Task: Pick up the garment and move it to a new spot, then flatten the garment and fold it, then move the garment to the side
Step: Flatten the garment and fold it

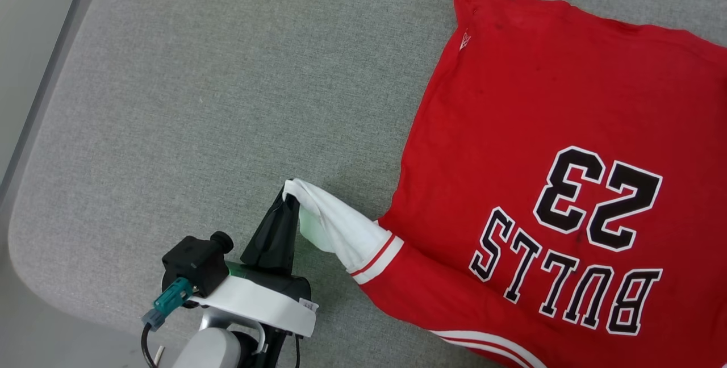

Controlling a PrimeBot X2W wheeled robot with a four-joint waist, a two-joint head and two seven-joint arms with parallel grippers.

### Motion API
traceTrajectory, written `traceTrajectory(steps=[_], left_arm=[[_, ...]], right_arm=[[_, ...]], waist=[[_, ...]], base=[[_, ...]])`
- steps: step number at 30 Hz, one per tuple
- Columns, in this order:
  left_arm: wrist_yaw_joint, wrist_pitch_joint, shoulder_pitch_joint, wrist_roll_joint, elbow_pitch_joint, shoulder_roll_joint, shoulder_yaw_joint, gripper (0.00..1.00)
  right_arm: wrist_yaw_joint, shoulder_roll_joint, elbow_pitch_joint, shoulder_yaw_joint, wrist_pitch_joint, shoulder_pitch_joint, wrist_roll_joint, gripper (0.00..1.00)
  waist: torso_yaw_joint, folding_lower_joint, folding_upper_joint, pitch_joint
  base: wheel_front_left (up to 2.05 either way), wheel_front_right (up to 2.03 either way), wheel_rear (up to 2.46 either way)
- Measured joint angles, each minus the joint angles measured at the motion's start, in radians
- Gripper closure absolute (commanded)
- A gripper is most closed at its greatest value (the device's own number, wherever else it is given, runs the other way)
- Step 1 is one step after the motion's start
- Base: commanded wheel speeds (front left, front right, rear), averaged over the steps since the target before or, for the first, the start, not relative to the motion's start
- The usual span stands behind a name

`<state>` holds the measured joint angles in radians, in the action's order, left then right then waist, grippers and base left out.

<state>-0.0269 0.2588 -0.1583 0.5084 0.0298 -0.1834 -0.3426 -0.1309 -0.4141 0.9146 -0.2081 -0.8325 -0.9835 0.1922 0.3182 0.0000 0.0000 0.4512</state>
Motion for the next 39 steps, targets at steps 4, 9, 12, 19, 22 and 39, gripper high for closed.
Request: traceTrajectory(steps=[4,9,12,19,22,39], left_arm=[[-0.008,0.001,0.0,-0.005,0.011,0.005,0.006,1.0],[-0.009,0.001,0.004,-0.008,0.03,0.007,0.015,1.0],[-0.008,0.001,0.022,-0.008,0.038,0.005,0.024,1.0],[0.01,0.001,0.082,0.0,0.062,-0.014,0.046,1.0],[0.02,-0.006,0.106,0.007,0.064,-0.028,0.056,1.0],[0.073,-0.064,0.225,0.053,0.051,-0.096,0.122,1.0]], right_arm=[[0.0,0.0,0.014,-0.005,-0.014,0.0,0.002,1.0],[0.0,-0.006,0.018,0.005,0.008,0.001,-0.008,1.0],[-0.001,-0.009,0.009,0.021,0.016,0.011,-0.007,1.0],[0.0,-0.05,-0.074,0.068,0.056,0.105,0.042,1.0],[0.0,-0.067,-0.127,0.073,0.059,0.194,0.084,1.0],[0.0,0.132,-0.643,-0.156,0.075,0.948,0.194,1.0]], waist=[[-0.002,0.0,0.0,-0.009],[-0.008,0.0001,0.0001,-0.045],[-0.017,0.0001,0.0001,-0.082],[-0.059,0.0,0.0001,-0.192],[-0.086,0.0,0.0001,-0.242],[-0.278,-0.0002,0.0001,-0.41]], base=[[0.0,0.0,0.0],[0.0,0.0,0.0],[0.0,0.0,0.0],[0.0,0.0,0.0],[0.0,0.0,0.0],[0.0,0.0,0.0]])
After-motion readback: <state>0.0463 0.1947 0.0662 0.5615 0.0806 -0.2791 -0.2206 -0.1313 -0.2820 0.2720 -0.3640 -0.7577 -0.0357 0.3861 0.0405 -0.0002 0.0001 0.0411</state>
